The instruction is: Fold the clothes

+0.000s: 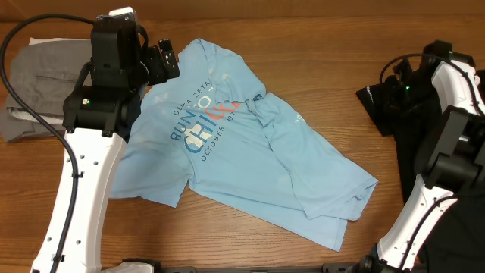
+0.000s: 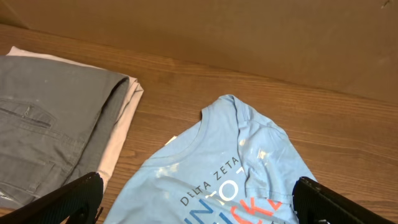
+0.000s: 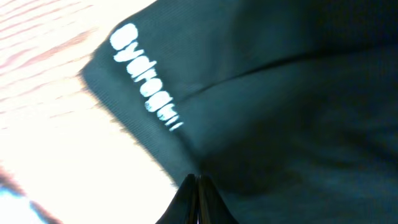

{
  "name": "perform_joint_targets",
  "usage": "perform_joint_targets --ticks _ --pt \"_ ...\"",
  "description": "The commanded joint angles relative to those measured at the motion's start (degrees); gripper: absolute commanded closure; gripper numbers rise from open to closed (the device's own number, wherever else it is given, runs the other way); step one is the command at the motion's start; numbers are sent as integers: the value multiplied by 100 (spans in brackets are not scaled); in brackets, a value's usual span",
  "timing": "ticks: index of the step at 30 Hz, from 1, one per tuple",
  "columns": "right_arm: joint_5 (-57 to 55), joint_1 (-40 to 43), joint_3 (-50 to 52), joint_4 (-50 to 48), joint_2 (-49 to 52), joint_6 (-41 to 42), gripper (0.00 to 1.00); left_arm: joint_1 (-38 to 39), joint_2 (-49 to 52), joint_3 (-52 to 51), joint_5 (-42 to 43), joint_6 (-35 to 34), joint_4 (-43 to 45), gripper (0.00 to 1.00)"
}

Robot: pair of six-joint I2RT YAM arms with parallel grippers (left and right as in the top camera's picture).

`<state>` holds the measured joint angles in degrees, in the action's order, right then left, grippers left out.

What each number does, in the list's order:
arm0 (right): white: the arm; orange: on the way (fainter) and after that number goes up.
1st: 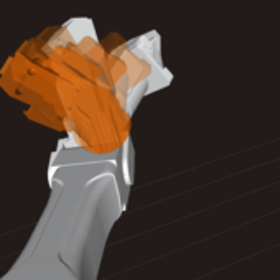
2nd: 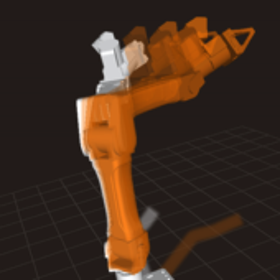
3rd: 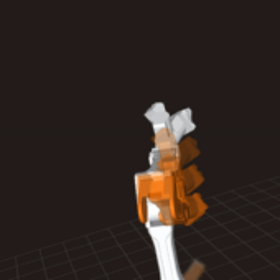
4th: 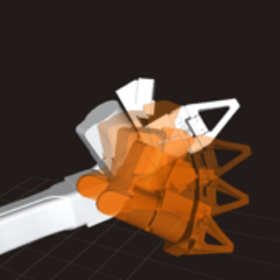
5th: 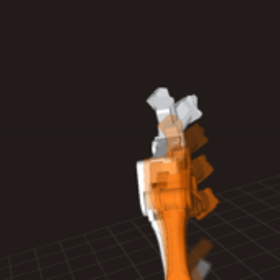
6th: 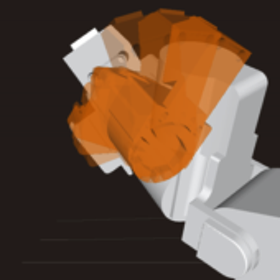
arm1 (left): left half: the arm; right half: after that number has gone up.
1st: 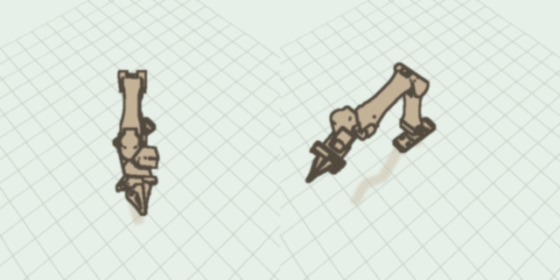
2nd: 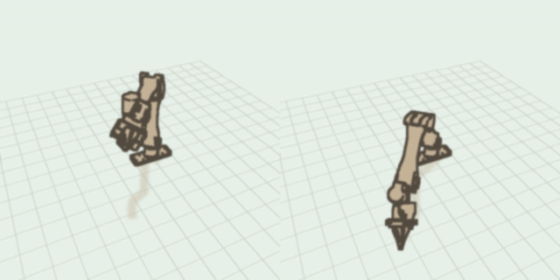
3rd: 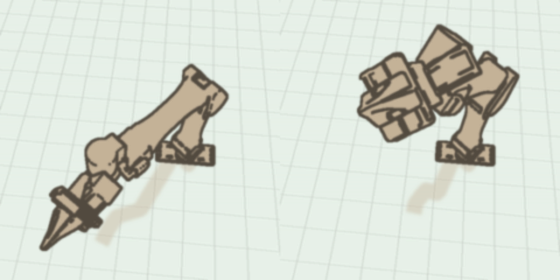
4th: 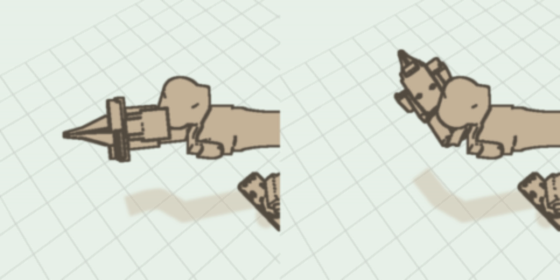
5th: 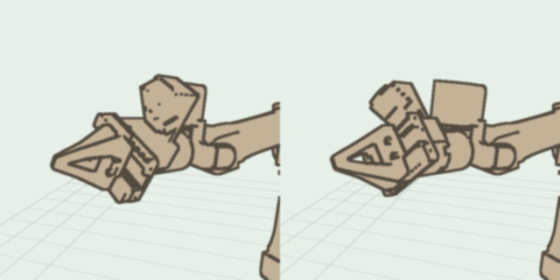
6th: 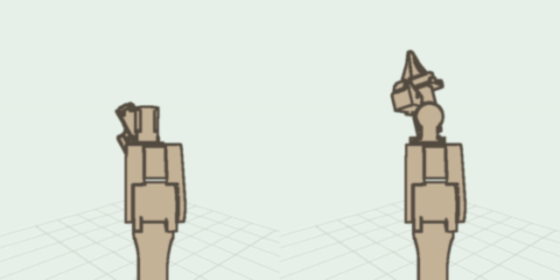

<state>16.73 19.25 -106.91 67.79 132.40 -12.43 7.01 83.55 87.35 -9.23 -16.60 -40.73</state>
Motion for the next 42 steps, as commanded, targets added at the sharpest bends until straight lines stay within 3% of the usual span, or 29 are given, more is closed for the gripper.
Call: perform_joint_targets --ticks 1,16,20,27,36,42 --pt "1220 11 -46 105 7 -439 96 -22 -39 -42 26 -57 20 0" --pt "1130 -44 695 -839 28 -404 94 -22 -39 -42 26 -57 20 0" --pt "-916 39 758 -1051 28 568 93 -22 -39 -42 26 -57 20 0" --pt "-2579 472 758 -1270 28 1169 91 -22 -39 -42 26 -57 20 0" --pt "-2363 1403 549 -1233 24 1165 83 -22 -39 -42 26 -57 20 0" --pt "-1714 1261 -859 -461 4 1165 66 -22 -39 -42 26 -57 20 0"
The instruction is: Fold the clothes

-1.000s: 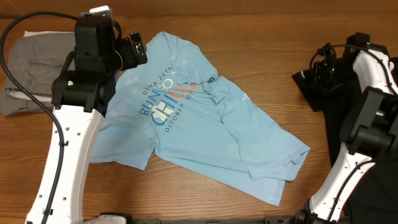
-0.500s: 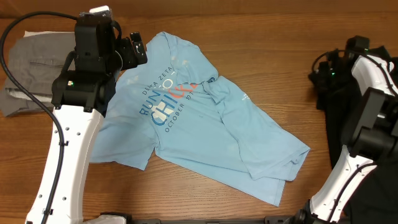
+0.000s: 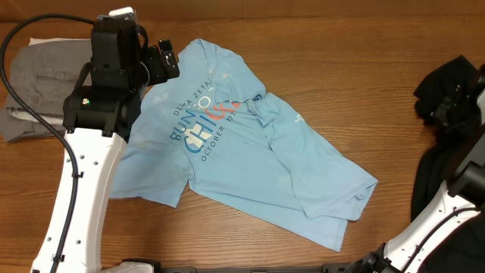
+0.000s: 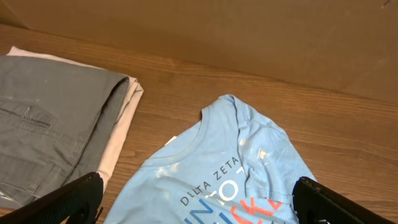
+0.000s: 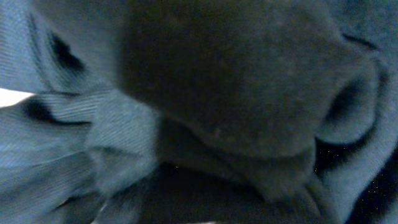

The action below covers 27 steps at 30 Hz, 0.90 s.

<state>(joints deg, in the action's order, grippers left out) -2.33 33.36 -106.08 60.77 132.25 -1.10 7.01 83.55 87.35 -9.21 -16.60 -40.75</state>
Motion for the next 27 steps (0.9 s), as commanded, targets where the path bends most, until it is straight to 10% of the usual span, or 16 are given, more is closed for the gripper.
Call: perform_joint_targets --ticks 1,10,27 --pt "273 -203 -1235 398 20 33 64 -22 -39 -42 24 -57 22 0" --pt "2640 -1416 -4437 2518 20 33 48 -22 -39 -42 24 -57 22 0" --pt "1945 -5598 -3228 1731 39 586 49 -22 -39 -42 24 -57 22 0"
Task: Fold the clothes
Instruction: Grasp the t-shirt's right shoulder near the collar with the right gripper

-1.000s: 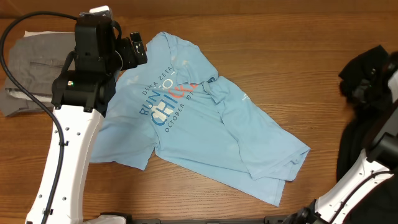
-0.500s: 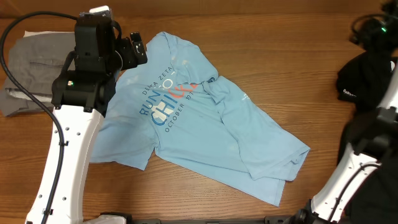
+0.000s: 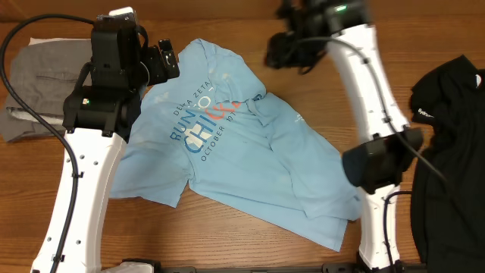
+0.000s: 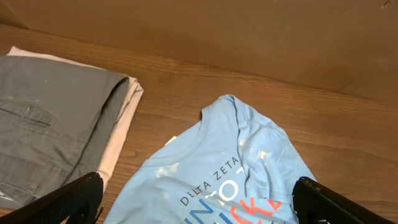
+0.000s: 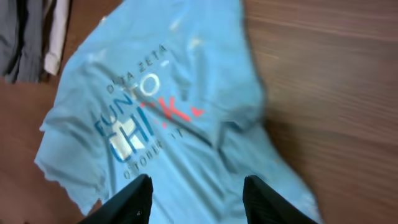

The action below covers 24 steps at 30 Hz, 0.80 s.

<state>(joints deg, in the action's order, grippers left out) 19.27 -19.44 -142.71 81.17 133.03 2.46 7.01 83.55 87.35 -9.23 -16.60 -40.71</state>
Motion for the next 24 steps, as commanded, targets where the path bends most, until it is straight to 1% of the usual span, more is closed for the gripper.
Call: perform_joint_targets --ticks 1,4,5,8,11,12,17,24 --pt "-219 -452 649 -525 -39 232 49 -22 -39 -42 26 -57 17 0" --pt "-345 -813 1360 -1322 -39 229 49 -22 -39 -42 26 -57 17 0" --pt "-470 -977 1762 -1829 -39 227 49 -22 -39 -42 26 -57 17 0" --pt "-861 -1268 2446 -2791 -39 199 49 -22 -39 -42 26 -55 17 0" --pt "-1250 -1510 2951 -3453 -39 184 50 -22 -39 -42 26 -57 17 0" --pt "-1443 -1589 3119 -3665 -39 184 52 -22 -39 -42 26 -57 17 0" --pt "-2229 -1770 3672 -4498 -35 184 53 -22 -39 -42 26 -57 17 0" --pt "-2245 -1768 4011 -5471 -24 186 54 -22 -39 -42 26 -57 17 0"
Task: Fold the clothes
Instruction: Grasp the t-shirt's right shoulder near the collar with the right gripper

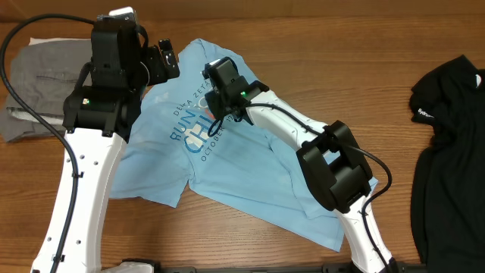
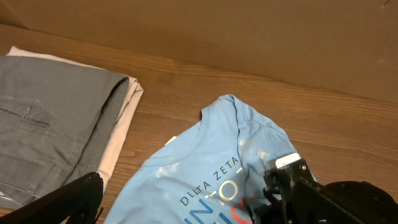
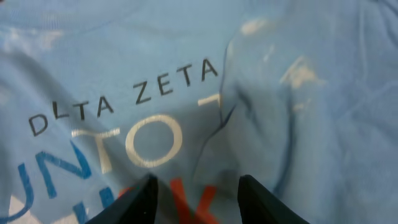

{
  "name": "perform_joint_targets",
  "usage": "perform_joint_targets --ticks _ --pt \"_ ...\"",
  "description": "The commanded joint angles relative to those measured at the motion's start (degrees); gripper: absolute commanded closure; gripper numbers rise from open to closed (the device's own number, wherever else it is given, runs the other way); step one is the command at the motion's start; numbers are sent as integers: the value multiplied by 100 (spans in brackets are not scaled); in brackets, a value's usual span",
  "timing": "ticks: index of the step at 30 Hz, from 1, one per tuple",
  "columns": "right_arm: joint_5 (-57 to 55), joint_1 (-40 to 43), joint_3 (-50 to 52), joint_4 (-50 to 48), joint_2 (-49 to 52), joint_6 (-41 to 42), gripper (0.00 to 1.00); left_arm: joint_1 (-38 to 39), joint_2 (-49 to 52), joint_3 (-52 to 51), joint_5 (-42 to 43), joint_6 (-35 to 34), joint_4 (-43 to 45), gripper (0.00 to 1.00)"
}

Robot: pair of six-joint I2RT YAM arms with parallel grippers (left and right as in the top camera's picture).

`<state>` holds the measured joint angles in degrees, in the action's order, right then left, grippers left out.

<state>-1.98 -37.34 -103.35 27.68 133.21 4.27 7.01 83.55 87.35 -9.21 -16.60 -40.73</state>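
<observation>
A light blue T-shirt [image 1: 250,152] with a "DELTA ZETA" print [image 3: 124,99] lies crumpled and spread across the middle of the wooden table. My right gripper [image 1: 218,106] is low over the print, open, its fingers [image 3: 134,200] astride the red letters; it also shows in the left wrist view [image 2: 292,180]. The midpoint of the right gripper [image 3: 198,202] is just above the cloth. My left gripper [image 1: 168,62] hangs open and wide above the shirt's collar [image 2: 214,121], holding nothing [image 2: 199,208].
Folded grey trousers [image 1: 34,83] on a pale garment [image 2: 127,118] lie at the table's far left. A black garment [image 1: 447,98] is heaped at the right edge. A brown wall [image 2: 249,31] runs behind the table.
My right gripper was high over the shirt's back edge; now it is down close over the print near the collar, still open. The left arm and the shirt have not moved.
My right gripper was first shut on the black garment at the right side of the table, then held it bunched up by the right edge. Later the garment lay heaped there and the open gripper was above the blue shirt. Now it is low over the print.
</observation>
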Motion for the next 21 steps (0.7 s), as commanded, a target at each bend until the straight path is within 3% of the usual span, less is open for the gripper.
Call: perform_joint_targets --ticks 1,7,21 --pt "-120 22 76 -262 -39 4 54 -22 -39 -42 24 -57 20 0" --pt "-203 22 76 -494 24 9 58 -22 -39 -42 24 -57 20 0" --pt "-203 22 76 -584 356 33 57 -22 -39 -42 24 -57 20 0"
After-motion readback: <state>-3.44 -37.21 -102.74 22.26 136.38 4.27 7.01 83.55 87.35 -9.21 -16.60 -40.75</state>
